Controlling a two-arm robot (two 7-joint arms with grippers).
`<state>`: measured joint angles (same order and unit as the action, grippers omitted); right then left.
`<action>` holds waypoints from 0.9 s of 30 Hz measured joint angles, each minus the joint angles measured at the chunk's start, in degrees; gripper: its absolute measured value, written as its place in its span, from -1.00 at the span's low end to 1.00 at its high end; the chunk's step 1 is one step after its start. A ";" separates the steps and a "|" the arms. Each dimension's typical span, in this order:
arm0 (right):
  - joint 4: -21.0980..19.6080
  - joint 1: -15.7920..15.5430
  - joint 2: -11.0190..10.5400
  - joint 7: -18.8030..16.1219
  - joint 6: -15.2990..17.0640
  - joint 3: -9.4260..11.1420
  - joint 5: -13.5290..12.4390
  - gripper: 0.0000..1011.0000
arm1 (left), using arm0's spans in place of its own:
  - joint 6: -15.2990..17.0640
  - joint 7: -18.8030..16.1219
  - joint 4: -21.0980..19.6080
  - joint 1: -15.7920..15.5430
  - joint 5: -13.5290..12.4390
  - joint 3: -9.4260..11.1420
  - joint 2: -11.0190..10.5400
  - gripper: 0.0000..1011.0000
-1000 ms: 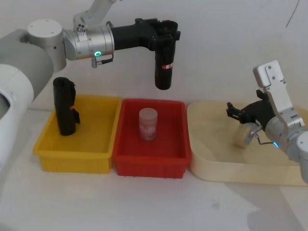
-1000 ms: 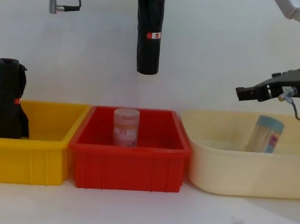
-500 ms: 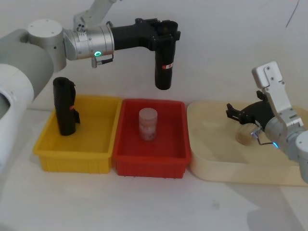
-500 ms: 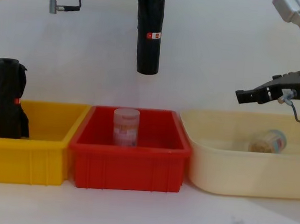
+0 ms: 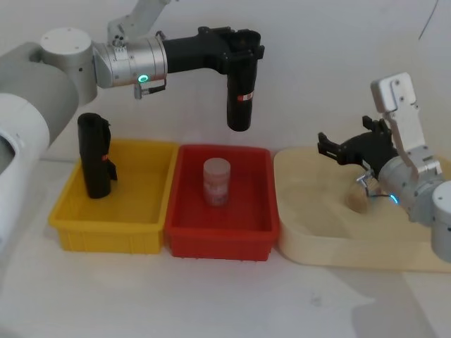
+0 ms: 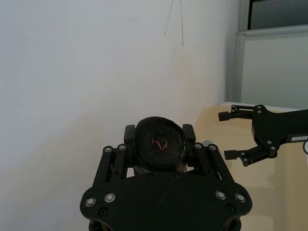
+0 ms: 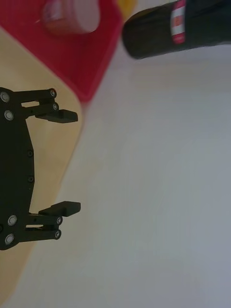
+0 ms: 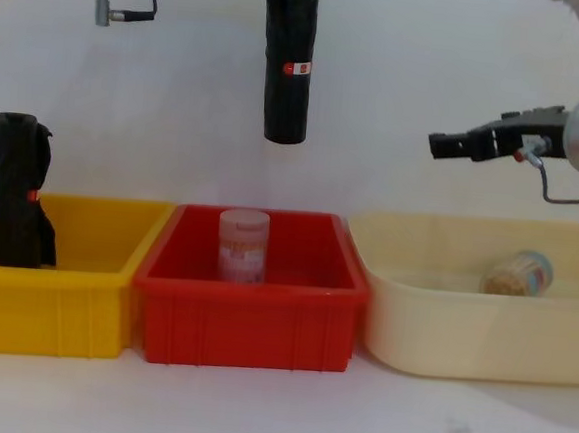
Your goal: Pick up the garbage bag with the one hand and transfer it to the other hand.
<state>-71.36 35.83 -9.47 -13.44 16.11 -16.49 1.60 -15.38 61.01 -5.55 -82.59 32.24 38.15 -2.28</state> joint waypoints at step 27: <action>13.01 5.85 8.43 1.44 -13.63 2.66 -6.41 0.98 | 0.01 -0.01 0.00 0.00 0.00 0.00 0.00 0.09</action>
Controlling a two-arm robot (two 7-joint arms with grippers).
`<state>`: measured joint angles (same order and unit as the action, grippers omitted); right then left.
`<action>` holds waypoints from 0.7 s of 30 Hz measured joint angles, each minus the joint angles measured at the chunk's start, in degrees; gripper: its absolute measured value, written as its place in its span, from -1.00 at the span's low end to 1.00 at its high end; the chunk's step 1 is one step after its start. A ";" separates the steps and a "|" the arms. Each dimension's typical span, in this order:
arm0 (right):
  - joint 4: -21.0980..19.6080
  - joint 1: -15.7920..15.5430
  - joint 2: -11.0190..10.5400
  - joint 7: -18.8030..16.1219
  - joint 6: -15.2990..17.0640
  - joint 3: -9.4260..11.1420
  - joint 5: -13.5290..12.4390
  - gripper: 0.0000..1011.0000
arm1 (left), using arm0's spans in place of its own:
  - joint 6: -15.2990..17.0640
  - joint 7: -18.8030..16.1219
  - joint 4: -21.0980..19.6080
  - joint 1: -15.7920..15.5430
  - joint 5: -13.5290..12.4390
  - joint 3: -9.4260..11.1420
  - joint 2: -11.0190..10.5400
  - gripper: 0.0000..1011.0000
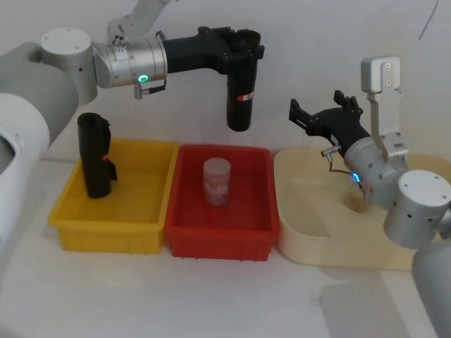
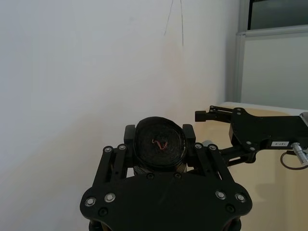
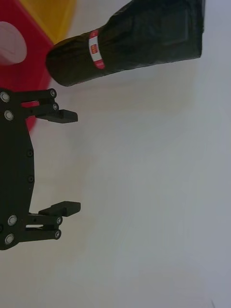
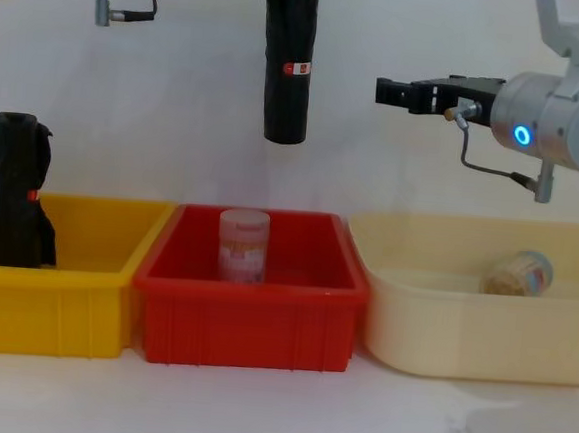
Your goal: Pick up the garbage bag with the one hand and transfer it to the other hand.
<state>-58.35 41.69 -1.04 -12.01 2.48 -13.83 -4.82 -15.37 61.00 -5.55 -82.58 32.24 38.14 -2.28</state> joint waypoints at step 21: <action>-7.93 -5.50 -4.03 -5.10 1.50 1.22 -3.95 0.98 | 0.00 0.00 0.00 0.00 0.00 0.00 0.00 0.09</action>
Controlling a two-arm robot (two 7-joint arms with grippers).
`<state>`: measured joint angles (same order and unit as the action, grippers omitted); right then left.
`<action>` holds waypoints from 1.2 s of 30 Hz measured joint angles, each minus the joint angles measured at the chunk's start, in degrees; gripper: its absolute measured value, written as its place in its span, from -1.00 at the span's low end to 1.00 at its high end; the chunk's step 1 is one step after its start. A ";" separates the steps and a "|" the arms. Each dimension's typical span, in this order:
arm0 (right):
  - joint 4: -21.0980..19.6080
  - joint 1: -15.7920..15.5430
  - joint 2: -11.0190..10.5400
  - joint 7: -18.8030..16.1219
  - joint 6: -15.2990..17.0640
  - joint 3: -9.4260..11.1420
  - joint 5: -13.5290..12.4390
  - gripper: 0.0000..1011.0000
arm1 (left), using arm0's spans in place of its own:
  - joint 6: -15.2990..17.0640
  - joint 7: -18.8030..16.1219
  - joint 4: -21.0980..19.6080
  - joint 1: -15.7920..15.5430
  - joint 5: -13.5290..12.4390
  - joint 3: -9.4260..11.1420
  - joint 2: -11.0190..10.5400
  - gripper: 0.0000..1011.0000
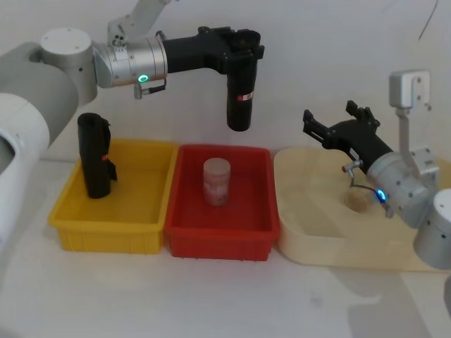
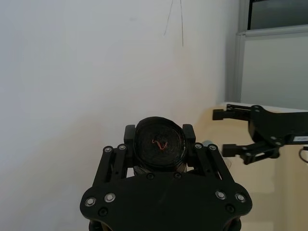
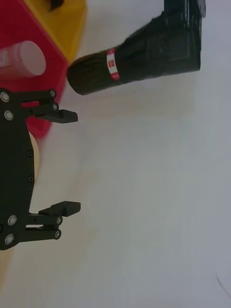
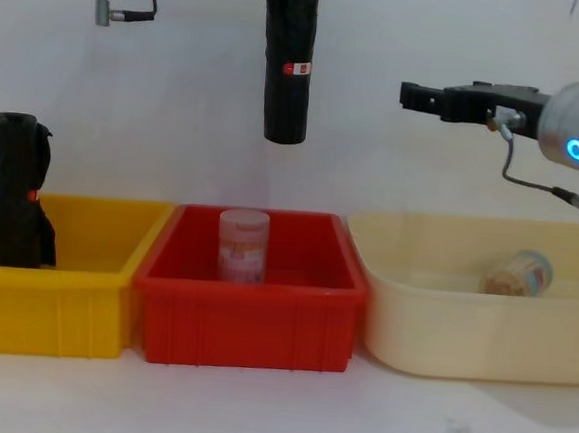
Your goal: Pick up the garbage bag with the one hand and transfer it to the other hand.
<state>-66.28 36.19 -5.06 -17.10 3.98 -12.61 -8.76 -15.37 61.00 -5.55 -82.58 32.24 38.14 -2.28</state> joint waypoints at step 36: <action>-2.32 -3.00 -0.71 -5.79 -5.52 -1.78 -4.55 0.98 | 0.00 0.00 0.00 0.00 0.00 0.00 0.00 0.09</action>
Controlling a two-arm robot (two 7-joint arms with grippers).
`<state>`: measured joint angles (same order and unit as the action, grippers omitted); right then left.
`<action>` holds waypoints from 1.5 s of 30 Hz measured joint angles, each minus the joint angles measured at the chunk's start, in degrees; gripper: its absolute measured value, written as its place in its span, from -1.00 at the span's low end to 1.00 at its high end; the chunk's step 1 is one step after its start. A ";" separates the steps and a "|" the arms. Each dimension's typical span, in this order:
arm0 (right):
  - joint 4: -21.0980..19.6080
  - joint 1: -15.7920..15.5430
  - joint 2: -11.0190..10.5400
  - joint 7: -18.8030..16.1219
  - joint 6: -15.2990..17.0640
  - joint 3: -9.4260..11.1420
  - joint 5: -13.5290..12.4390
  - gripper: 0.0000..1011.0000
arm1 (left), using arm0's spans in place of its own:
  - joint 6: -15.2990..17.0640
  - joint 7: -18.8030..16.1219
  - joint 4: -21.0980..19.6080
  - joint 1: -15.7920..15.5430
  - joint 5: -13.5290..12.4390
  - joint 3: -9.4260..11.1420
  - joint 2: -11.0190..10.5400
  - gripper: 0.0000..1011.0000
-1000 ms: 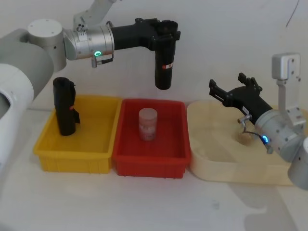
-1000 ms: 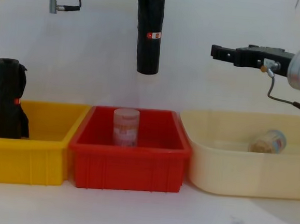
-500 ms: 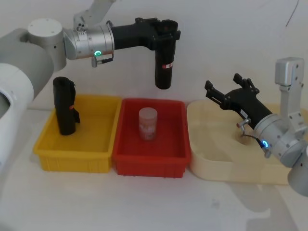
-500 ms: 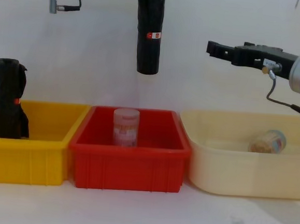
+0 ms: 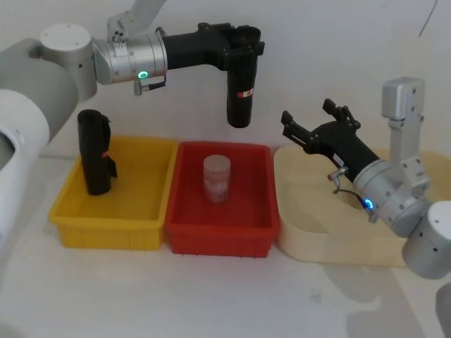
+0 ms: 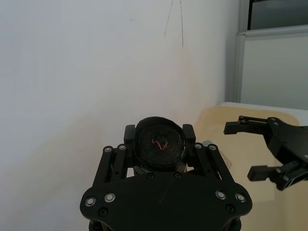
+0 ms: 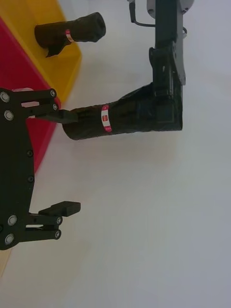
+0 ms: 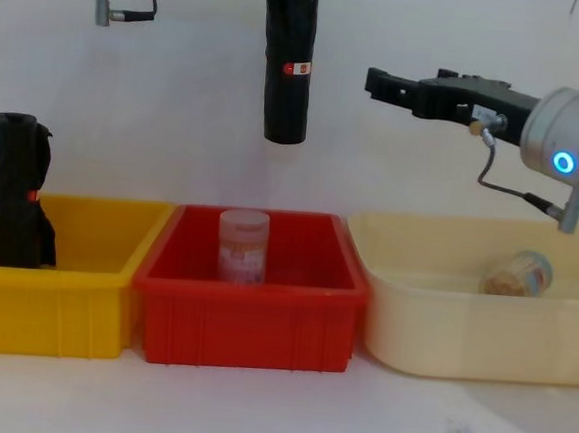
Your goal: Pick up the garbage bag with the one hand and transfer it to the other hand.
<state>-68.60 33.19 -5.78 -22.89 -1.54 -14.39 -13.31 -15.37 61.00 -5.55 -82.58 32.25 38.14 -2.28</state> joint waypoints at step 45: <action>13.20 11.30 5.16 0.62 -1.93 -6.68 1.90 0.98 | 0.00 0.00 0.00 0.00 0.00 0.00 0.00 0.09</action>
<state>-55.40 44.50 -0.62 -22.27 -3.47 -21.07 -11.41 -15.37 61.00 -5.55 -82.58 32.25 38.14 -2.28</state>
